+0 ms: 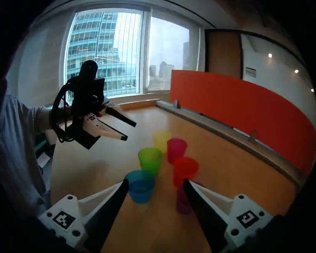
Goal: Pour water
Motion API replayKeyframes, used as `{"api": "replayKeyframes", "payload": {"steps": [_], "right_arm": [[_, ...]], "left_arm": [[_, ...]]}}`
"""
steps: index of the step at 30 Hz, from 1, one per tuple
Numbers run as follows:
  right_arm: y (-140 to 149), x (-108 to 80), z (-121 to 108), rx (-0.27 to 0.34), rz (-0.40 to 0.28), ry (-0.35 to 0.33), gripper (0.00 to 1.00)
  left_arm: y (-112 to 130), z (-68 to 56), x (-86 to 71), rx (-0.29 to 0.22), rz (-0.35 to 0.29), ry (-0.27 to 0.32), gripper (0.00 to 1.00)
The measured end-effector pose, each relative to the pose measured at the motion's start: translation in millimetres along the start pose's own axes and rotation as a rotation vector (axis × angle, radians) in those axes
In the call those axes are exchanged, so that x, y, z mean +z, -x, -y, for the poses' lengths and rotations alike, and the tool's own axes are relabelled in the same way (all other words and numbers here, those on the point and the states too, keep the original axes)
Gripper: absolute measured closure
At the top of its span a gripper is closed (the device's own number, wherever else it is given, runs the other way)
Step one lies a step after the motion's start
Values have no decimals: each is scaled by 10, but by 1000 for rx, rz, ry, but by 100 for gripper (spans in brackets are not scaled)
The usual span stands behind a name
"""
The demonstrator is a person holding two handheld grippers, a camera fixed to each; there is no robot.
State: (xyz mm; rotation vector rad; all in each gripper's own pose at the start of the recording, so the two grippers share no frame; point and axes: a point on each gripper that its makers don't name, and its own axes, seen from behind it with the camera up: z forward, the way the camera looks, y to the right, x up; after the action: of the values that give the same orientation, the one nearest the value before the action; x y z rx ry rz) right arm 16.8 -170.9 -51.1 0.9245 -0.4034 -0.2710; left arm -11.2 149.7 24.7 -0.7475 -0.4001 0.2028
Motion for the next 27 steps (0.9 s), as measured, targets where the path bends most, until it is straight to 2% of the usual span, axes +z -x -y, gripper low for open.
{"api": "replayKeyframes", "payload": {"steps": [12,27], "right_arm": [[253,172,85,-8,45,-28,0],[365,255,105,-2,61,-43,0]], "left_arm": [[197,-94,175,25,54,43,2],[394,-174,373,55,120,89,2]]}}
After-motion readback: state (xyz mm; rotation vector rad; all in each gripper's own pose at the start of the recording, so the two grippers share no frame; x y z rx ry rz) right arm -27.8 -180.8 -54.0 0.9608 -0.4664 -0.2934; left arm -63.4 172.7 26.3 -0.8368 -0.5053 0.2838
